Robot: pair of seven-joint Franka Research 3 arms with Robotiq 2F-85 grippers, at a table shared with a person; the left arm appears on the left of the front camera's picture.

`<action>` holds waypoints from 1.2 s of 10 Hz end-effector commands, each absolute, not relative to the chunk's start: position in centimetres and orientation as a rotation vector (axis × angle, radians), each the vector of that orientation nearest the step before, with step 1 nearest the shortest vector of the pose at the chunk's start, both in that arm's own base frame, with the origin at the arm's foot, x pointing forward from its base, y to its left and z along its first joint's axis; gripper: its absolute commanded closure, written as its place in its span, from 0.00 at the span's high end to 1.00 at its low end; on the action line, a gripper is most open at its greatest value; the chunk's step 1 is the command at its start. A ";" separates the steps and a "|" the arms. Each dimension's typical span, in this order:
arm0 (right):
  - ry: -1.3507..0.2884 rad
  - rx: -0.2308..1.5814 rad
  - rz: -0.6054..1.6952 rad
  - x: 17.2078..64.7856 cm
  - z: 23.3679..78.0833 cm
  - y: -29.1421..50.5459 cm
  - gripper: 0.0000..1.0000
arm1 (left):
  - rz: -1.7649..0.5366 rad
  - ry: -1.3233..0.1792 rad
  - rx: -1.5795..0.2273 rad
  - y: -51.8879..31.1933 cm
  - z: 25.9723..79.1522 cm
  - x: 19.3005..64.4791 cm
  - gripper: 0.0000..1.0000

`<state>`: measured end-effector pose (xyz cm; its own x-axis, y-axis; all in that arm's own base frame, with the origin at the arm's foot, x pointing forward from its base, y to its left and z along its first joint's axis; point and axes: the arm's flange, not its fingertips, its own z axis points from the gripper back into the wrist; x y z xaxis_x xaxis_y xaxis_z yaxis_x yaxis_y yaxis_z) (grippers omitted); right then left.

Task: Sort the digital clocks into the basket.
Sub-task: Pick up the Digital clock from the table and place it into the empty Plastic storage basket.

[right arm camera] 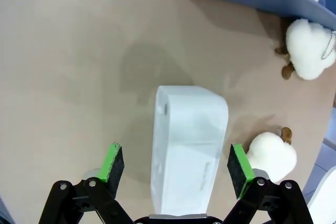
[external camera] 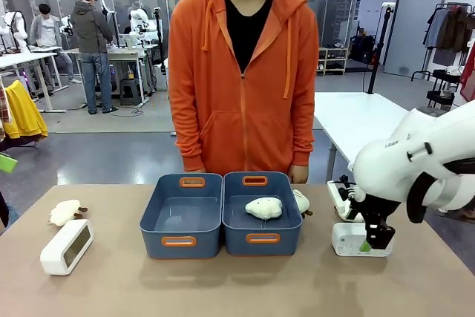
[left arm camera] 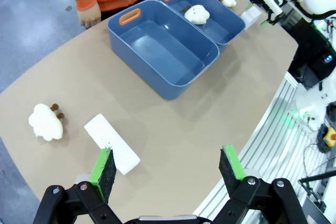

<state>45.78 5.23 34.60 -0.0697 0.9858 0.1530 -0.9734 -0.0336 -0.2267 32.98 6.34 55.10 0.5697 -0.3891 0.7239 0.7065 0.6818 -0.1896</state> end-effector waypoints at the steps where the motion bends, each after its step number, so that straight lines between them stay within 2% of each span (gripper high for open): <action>1: -0.297 -0.082 1.588 47.2 33.0 6.0 1.00 | -0.697 -0.708 -0.511 6.5 55.3 33.2 1.00; 3: -0.264 -0.028 1.549 48.4 31.8 5.7 1.00 | -0.697 -0.708 -0.511 6.5 55.3 33.2 1.00; 4: -0.283 -0.003 1.534 48.9 31.9 5.5 0.56 | -0.697 -0.708 -0.511 6.5 55.3 33.2 1.00; 5: -0.269 -0.001 1.531 48.9 32.1 5.4 0.40 | -0.697 -0.708 -0.511 6.5 55.3 33.2 1.00; 6: -0.238 -0.002 1.540 48.9 32.1 5.5 0.00 | -0.697 -0.708 -0.511 6.5 55.3 33.2 1.00; 8: -0.216 0.024 1.540 48.8 32.3 5.5 0.00 | -0.697 -0.708 -0.511 6.5 55.3 33.2 1.00; 9: -0.191 0.041 1.530 48.8 32.8 5.3 0.12 | -0.697 -0.708 -0.511 6.5 55.3 33.2 1.00; 10: -0.190 0.057 1.513 48.5 33.7 5.0 0.02 | -0.697 -0.708 -0.511 6.5 55.3 33.2 1.00; 12: -0.167 0.108 1.505 45.1 38.9 4.8 0.00 | -0.697 -0.708 -0.511 6.5 55.3 33.2 1.00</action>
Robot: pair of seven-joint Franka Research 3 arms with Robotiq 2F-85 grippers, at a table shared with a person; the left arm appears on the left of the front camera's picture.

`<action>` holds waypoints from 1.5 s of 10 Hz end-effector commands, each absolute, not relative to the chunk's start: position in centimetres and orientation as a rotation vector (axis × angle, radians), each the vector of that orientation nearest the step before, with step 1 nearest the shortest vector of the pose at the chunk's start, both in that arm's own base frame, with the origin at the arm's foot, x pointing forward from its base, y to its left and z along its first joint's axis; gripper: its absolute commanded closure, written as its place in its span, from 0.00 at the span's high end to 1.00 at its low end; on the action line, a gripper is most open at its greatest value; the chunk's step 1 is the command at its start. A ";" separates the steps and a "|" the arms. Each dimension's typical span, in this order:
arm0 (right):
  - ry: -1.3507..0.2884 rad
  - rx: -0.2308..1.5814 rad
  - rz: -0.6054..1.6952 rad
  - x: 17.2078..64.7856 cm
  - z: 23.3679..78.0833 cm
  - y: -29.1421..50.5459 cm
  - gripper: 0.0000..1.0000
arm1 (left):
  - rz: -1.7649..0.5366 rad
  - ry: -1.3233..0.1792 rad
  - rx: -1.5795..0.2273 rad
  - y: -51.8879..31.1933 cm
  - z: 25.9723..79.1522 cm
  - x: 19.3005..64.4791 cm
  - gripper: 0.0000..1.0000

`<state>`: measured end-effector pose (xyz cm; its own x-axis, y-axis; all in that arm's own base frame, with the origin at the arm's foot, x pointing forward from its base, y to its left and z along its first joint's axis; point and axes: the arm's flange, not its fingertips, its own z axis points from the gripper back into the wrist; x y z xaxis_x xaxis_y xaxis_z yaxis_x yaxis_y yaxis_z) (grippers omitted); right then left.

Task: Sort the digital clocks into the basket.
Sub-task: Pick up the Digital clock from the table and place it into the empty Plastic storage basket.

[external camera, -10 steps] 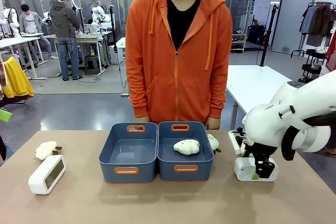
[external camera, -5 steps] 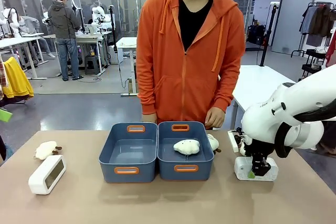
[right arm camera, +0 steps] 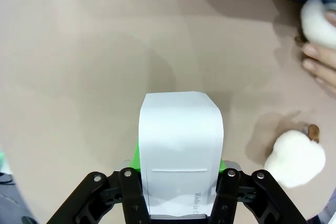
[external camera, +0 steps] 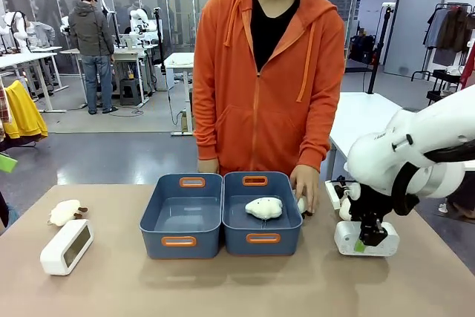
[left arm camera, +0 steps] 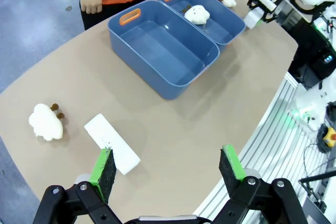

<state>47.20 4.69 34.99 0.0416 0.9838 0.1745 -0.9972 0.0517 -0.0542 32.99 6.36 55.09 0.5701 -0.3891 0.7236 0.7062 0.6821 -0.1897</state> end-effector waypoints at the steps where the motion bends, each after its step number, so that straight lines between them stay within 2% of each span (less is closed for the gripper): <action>1: -0.173 0.079 1.588 42.3 43.0 5.2 0.00 | -0.697 -0.708 -0.511 6.5 55.3 33.2 1.00; 2: -0.207 0.079 1.575 41.0 45.6 5.1 0.00 | -0.697 -0.708 -0.511 6.5 55.3 33.2 1.00; 4: -0.388 0.193 1.566 38.8 50.1 3.3 0.00 | -0.697 -0.708 -0.511 6.5 55.3 33.2 1.00; 7: -0.541 0.246 1.583 37.1 52.7 3.5 0.00 | -0.697 -0.708 -0.511 6.5 55.3 33.2 1.00; 9: -0.556 0.217 1.604 36.1 53.5 3.5 0.00 | -0.697 -0.708 -0.511 6.5 55.3 33.2 1.00; 10: -0.580 0.241 1.574 35.9 54.2 2.1 0.00 | -0.697 -0.708 -0.511 6.5 55.3 33.2 1.00; 13: -0.801 0.258 1.379 32.6 57.3 -8.9 0.00 | -0.697 -0.708 -0.511 6.5 55.3 33.2 1.00; 15: -0.858 0.283 1.318 31.2 56.9 -11.5 0.00 | -0.697 -0.708 -0.511 6.5 55.3 33.2 1.00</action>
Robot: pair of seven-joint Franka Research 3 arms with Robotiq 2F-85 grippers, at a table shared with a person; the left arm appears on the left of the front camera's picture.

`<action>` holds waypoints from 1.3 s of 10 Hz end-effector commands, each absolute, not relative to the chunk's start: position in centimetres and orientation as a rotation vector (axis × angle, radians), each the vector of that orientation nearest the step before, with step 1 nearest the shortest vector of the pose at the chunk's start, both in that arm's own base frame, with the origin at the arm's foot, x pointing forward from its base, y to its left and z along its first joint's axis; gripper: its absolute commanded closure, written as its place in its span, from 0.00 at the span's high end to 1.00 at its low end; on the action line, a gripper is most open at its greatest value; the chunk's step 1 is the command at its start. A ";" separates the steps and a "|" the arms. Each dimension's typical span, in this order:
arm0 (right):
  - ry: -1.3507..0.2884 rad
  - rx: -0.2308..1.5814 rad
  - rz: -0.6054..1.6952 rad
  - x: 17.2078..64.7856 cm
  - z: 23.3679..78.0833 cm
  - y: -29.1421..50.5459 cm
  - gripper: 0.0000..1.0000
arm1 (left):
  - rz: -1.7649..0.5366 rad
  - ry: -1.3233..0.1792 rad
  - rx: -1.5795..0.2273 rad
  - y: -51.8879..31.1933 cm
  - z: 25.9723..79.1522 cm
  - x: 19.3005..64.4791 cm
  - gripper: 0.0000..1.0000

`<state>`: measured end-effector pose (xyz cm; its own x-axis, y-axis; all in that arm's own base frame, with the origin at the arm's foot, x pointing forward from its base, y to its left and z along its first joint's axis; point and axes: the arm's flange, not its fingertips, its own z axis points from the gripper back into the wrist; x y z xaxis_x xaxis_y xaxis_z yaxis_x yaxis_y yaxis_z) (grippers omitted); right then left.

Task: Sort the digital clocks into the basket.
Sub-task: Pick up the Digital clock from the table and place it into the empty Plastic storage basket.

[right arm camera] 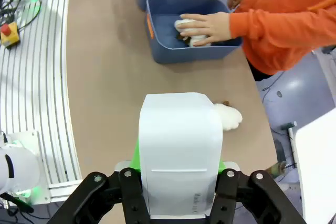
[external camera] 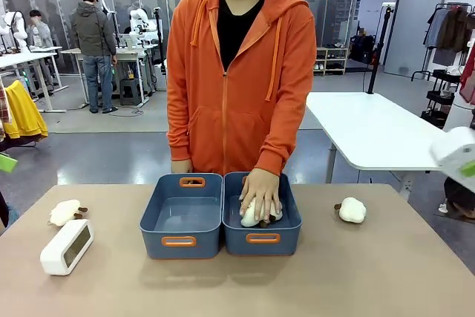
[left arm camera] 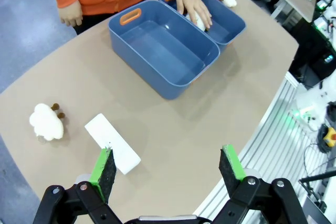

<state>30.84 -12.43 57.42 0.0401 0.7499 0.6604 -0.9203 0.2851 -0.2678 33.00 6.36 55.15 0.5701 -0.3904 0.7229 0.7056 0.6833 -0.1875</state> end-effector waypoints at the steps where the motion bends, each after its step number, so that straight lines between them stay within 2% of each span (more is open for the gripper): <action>1: -0.863 0.278 1.327 31.1 56.9 -11.5 0.00 | -0.697 -0.708 -0.511 6.5 55.3 33.2 1.00; 7: -0.791 0.243 1.432 33.3 58.5 -7.1 0.00 | -0.697 -0.708 -0.511 6.5 55.3 33.2 1.00; 9: -0.750 0.176 1.560 34.5 60.3 -0.3 0.00 | -0.697 -0.708 -0.511 6.5 55.3 33.2 1.00; 11: -0.709 0.107 1.662 36.8 61.7 10.2 0.00 | -0.697 -0.708 -0.511 6.5 55.3 33.2 1.00; 12: -0.747 -0.004 1.678 37.6 61.9 15.2 0.00 | -0.697 -0.708 -0.511 6.5 55.3 33.2 1.00; 13: -0.793 -0.028 1.730 38.0 62.0 19.6 0.00 | -0.697 -0.708 -0.511 6.5 55.3 33.2 1.00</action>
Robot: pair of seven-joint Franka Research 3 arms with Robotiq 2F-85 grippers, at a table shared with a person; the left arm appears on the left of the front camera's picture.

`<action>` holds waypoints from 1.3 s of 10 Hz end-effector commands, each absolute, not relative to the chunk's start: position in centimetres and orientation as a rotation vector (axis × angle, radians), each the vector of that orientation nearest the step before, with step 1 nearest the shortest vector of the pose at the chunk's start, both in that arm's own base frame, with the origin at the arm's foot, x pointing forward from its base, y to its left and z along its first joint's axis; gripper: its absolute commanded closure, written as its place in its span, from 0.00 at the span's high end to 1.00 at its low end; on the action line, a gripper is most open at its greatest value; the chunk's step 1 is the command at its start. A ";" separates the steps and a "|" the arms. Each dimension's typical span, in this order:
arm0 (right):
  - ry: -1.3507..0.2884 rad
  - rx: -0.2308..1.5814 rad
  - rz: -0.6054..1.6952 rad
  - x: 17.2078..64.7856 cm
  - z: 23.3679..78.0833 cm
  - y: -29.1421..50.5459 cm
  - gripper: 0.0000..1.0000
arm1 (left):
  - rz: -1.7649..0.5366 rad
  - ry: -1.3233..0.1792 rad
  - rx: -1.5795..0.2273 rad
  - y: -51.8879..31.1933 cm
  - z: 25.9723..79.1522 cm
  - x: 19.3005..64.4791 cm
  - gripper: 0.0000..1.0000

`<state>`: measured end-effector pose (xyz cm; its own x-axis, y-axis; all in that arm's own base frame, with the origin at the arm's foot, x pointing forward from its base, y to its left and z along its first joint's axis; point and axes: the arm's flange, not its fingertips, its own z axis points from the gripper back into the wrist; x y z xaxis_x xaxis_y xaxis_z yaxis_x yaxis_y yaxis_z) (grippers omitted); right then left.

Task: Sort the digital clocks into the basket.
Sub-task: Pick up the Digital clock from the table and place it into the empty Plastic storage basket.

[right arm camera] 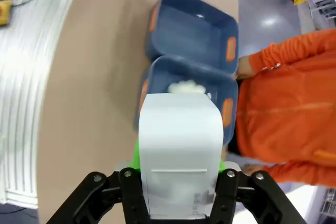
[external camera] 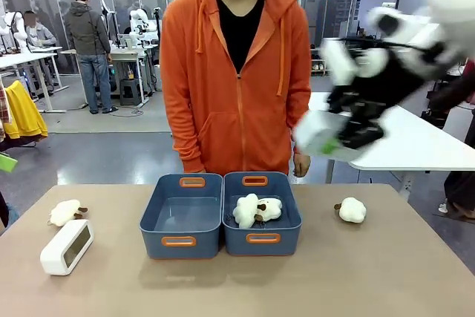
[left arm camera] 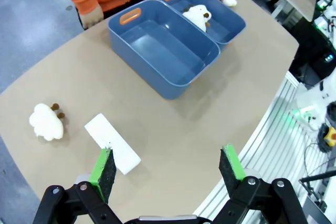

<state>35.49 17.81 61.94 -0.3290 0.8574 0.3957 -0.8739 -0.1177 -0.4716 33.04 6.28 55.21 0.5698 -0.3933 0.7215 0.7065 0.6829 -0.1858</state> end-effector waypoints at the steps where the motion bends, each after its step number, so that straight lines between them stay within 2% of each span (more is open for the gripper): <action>1: -0.792 -0.039 1.773 38.6 61.6 23.7 0.00 | -0.697 -0.708 -0.511 6.5 55.3 33.2 1.00; 4: -0.747 -0.024 1.808 41.8 58.1 34.5 0.00 | -0.697 -0.708 -0.511 6.5 55.3 33.2 1.00; 6: -0.680 -0.031 1.774 44.3 53.9 39.3 0.00 | -0.697 -0.708 -0.511 6.5 55.3 33.2 1.00; 8: -0.630 -0.036 1.747 47.2 49.8 42.9 0.00 | -0.697 -0.708 -0.511 6.5 55.3 33.2 1.00; 11: -0.561 -0.087 1.696 49.2 45.5 47.2 0.00 | -0.697 -0.708 -0.511 6.5 55.3 33.2 1.00; 13: -0.501 -0.058 1.636 49.8 42.9 48.4 0.00 | -0.697 -0.708 -0.511 6.5 55.3 33.2 1.00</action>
